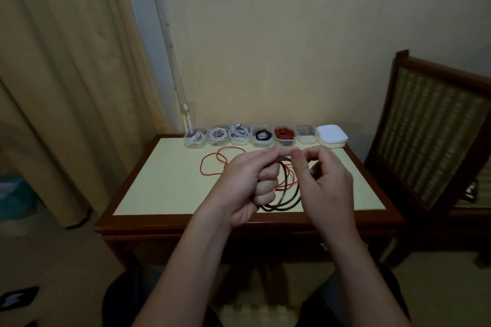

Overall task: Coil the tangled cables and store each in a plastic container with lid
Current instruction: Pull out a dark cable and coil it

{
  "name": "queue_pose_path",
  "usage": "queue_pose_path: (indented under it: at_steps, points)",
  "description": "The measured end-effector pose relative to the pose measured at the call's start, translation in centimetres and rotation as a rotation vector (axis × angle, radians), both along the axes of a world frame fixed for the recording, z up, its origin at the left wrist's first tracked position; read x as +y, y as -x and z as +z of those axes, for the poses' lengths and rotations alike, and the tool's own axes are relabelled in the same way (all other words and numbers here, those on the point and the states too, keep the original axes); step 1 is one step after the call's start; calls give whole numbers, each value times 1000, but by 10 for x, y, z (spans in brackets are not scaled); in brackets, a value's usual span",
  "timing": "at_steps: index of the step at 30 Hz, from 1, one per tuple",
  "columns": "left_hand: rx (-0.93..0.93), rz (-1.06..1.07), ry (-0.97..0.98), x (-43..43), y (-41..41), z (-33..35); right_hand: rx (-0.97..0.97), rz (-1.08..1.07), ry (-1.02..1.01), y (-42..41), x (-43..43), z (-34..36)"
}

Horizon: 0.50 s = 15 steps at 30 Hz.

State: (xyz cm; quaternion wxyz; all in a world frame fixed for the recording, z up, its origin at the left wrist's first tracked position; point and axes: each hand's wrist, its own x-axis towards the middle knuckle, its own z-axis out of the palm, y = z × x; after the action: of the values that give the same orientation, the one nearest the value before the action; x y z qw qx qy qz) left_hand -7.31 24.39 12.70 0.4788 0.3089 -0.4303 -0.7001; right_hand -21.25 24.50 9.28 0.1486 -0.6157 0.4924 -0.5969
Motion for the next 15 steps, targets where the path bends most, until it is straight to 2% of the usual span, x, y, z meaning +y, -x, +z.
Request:
queue_pose_path:
  at_steps: [7,9,13,15]
  points:
    - [320,-134,-82,-3,-7,1,-90,193,-99,-1,6,6]
    - [272,-92,-47,-5,-3,-6,-62,194,-75,-1,7,8]
    - [16,85,100,-4,4,-18,13,145,-18,0,6,6]
    - [-29,110,129,-2,8,-17,15,121,-26,1,4,4]
